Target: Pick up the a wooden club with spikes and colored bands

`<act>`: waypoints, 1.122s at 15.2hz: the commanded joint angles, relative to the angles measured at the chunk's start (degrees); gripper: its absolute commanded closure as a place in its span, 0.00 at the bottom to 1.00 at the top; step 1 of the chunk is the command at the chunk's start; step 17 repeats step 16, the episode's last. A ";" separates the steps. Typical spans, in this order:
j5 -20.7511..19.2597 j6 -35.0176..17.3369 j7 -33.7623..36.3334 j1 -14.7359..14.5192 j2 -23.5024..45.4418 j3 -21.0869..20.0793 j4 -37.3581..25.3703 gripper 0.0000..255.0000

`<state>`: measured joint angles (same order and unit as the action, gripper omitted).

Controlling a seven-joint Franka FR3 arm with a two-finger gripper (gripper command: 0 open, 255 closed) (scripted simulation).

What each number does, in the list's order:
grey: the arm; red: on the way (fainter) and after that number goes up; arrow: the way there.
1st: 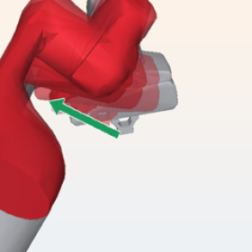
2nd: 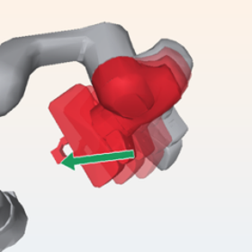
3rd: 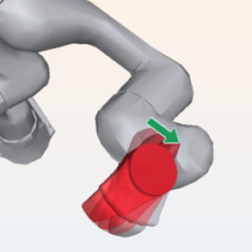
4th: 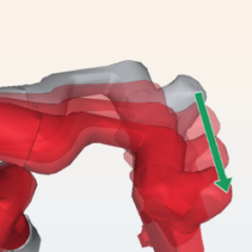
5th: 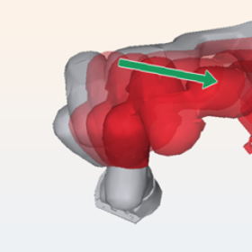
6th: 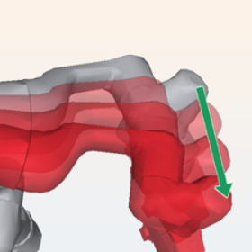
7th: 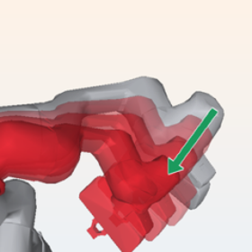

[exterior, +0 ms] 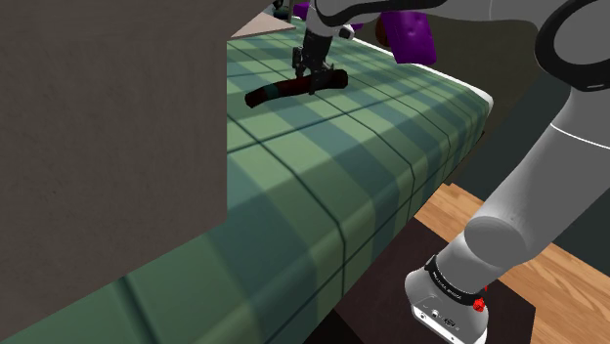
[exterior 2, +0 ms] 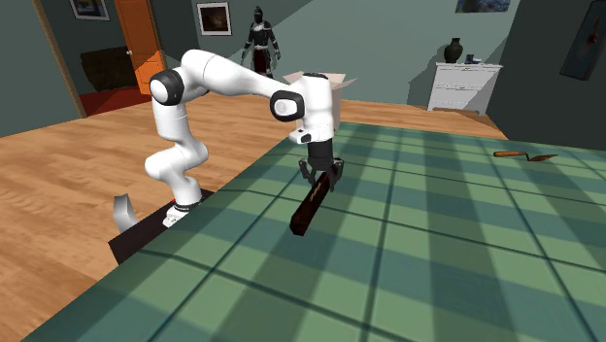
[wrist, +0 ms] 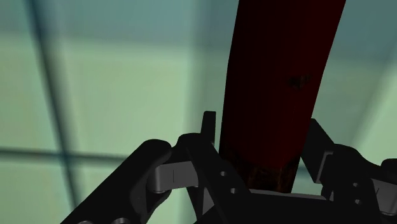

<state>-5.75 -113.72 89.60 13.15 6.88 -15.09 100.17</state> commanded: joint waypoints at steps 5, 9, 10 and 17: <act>0.19 4.09 -0.34 -0.05 -0.23 -0.06 -3.88 1.00; 0.25 7.18 -0.53 -0.12 -0.17 -0.11 -7.04 1.00; 0.25 7.97 -0.57 -0.14 -0.11 -0.12 -7.88 1.00; 0.20 11.29 -0.71 -0.26 0.26 -0.18 -11.56 1.00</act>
